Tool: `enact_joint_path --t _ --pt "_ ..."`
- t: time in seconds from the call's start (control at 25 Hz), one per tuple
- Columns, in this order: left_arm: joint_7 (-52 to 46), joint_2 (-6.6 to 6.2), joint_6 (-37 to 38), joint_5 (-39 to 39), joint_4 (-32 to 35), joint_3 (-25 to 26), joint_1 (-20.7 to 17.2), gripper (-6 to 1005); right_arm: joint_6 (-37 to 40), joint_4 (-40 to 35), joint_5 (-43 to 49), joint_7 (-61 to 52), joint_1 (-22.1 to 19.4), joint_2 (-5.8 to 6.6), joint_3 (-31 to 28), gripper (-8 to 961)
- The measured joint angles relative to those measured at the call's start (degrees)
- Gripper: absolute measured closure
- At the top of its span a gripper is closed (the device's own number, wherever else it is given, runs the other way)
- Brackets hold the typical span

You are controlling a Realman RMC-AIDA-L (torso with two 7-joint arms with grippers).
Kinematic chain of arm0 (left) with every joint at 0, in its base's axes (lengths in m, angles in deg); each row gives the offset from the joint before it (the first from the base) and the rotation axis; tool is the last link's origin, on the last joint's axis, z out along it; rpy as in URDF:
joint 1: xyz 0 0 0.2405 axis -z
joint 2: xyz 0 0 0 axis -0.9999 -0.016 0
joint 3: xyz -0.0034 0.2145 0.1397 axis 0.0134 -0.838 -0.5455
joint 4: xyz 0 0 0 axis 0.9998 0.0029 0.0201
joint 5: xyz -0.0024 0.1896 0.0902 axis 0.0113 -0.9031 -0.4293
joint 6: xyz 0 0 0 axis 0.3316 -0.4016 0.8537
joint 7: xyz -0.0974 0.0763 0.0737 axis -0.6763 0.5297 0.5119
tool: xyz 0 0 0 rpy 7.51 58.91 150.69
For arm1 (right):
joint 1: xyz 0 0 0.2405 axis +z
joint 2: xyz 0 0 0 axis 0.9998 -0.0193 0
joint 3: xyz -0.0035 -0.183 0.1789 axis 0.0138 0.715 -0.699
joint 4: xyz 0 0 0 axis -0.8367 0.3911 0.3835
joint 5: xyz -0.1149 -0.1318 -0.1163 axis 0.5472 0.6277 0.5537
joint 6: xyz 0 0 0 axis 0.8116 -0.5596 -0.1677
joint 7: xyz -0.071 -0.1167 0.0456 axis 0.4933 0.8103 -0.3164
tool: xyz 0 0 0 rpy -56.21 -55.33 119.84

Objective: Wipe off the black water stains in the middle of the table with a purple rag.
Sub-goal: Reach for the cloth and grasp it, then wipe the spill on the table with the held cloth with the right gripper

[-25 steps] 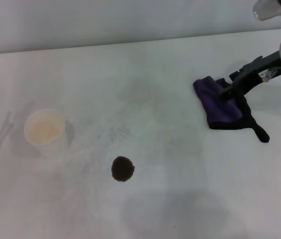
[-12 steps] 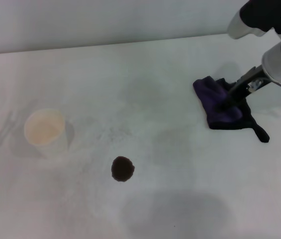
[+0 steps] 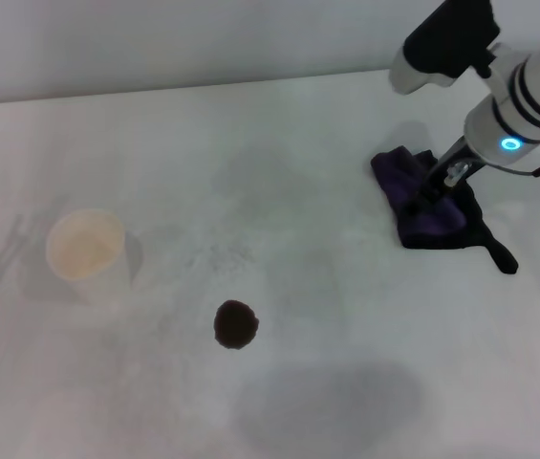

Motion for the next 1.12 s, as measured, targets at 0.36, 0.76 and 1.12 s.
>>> enact_joint_path --t 0.36,0.76,1.12 --pt "0.00 0.00 0.48 -0.05 0.03 0.01 -0.02 116 0.96 1.24 1.96 -3.31 0.93 0.18 0.45 299" --pt "0.00 -0.13 0.50 -0.05 0.03 0.29 -0.02 117 0.52 1.33 3.43 -5.18 1.04 0.05 2.76 536" --pt "0.00 -0.18 1.23 0.30 0.79 0.27 -0.09 117 -2.41 -2.52 2.67 -5.96 0.88 -0.32 5.93 800"
